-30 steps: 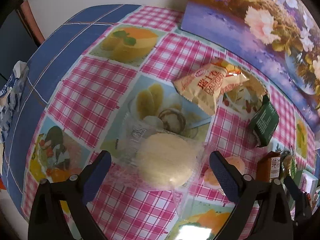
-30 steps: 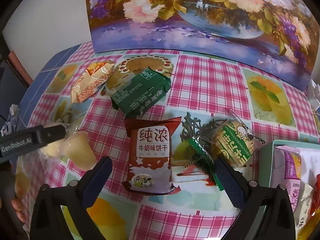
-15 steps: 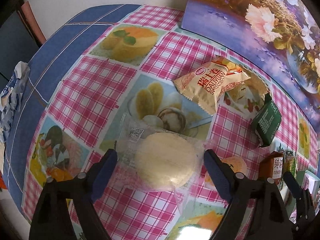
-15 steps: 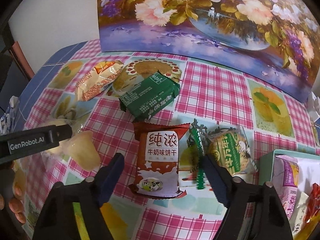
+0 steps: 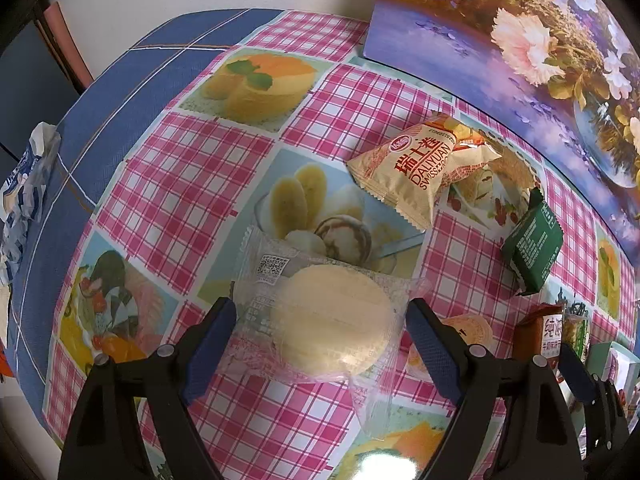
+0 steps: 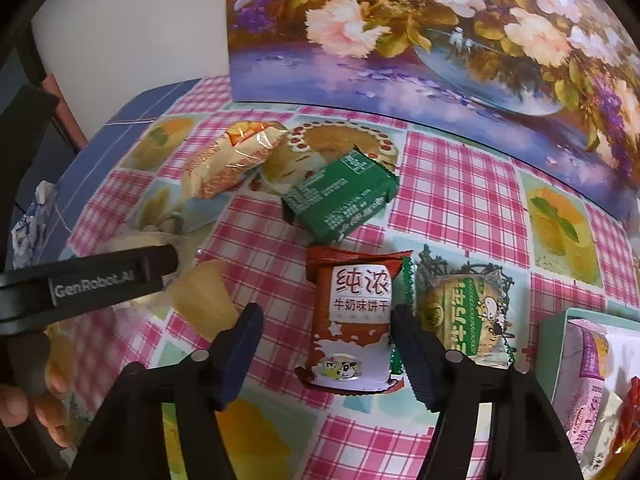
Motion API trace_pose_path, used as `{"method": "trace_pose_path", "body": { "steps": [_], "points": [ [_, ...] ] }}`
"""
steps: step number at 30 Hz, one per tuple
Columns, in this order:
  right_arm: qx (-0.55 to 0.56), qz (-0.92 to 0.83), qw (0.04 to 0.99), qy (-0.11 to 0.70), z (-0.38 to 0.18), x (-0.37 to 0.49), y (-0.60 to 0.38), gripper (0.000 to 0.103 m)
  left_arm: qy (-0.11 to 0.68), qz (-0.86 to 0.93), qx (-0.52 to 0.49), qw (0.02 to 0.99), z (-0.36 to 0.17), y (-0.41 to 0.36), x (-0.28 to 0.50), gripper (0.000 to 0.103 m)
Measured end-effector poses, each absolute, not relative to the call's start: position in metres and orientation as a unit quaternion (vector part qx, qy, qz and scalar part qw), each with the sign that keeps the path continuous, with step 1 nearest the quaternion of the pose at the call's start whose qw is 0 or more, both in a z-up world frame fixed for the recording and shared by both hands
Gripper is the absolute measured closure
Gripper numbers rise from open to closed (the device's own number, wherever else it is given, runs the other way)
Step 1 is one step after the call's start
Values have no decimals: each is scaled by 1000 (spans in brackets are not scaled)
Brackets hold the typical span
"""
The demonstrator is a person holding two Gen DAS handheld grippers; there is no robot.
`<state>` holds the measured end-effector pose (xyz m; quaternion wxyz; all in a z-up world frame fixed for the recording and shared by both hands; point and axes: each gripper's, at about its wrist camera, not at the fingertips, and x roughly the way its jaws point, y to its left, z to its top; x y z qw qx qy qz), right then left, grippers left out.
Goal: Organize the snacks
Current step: 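Grasp the wrapped round bread with the left tool while the right tool grasps the red-white milk biscuit pack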
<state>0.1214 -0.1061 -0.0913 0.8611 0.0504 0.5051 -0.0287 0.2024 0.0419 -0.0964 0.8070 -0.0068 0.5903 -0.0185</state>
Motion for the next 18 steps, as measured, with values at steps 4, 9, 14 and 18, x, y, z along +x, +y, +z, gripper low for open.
{"method": "trace_pose_path", "body": {
  "steps": [4, 9, 14, 18],
  "points": [
    [50, -30, 858, 510, -96, 122, -106, 40, 590, -18, -8, 807, -97, 42, 203, 15],
    [55, -36, 853, 517, -105, 123, -112, 45, 591, -17, 0, 806, -100, 40, 203, 15],
    [46, -40, 857, 512, -105, 122, -111, 46, 593, -12, 18, 805, -103, 38, 202, 15],
    [34, -45, 858, 510, -106, 122, -109, 48, 591, -9, 20, 806, -103, 39, 201, 15]
  ]
}}
